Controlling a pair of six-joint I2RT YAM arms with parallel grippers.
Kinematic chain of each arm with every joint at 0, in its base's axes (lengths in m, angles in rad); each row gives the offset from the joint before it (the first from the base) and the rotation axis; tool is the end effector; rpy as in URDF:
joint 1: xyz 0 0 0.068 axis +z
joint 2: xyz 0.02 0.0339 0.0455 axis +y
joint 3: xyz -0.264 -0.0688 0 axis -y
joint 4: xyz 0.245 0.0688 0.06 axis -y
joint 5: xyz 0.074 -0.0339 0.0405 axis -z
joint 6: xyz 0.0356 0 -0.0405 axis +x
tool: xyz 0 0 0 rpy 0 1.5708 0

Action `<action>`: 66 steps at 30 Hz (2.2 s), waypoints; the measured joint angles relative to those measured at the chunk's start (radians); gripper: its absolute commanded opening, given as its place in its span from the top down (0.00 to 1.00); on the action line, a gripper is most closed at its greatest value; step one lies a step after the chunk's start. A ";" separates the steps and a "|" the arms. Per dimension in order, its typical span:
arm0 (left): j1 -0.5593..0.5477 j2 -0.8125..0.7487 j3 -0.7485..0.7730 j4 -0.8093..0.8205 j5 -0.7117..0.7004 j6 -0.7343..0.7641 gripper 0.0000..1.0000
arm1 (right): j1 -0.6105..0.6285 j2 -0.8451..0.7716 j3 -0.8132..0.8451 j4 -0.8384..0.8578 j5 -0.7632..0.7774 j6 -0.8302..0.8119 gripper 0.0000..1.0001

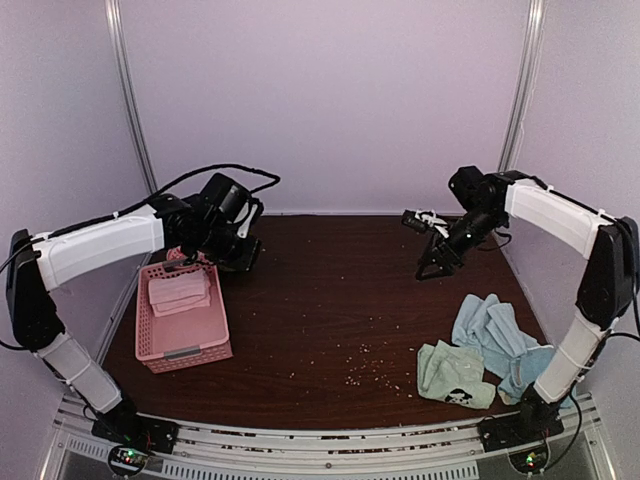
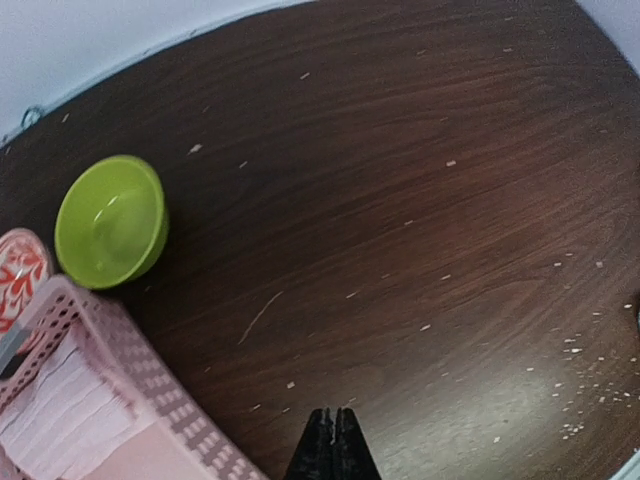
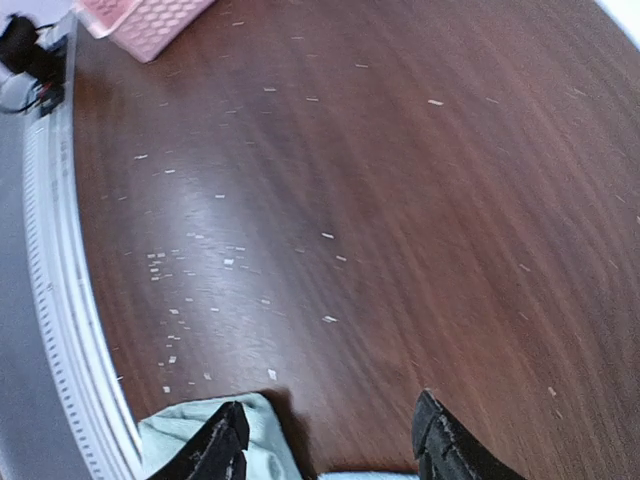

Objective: Roll the towels
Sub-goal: Move the bin to the corner of the board.

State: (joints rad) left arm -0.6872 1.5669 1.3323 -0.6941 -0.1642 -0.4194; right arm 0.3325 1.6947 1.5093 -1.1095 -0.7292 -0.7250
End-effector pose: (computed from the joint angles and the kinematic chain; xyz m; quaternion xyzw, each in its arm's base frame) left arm 0.2639 -0.2090 0.2915 0.1006 0.9407 -0.0991 0.3085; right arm 0.3060 0.1307 0.2925 -0.5092 0.7743 0.3214 0.1949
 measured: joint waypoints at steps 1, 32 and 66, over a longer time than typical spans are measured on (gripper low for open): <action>-0.036 0.000 0.007 0.031 0.003 0.009 1.00 | -0.028 -0.034 -0.022 0.031 0.049 0.045 0.41; -0.430 0.302 -0.166 0.869 0.073 0.130 0.47 | 0.026 -0.143 -0.517 0.014 0.195 -0.117 0.49; -0.359 -0.265 -0.795 0.488 -0.248 -0.472 0.46 | 0.070 -0.094 -0.521 0.177 0.307 0.026 0.58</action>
State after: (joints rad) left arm -1.0466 1.3018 0.5369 -0.2058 -0.4126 -0.8917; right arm 0.4026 1.6005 0.9882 -0.9321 -0.4217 -0.6991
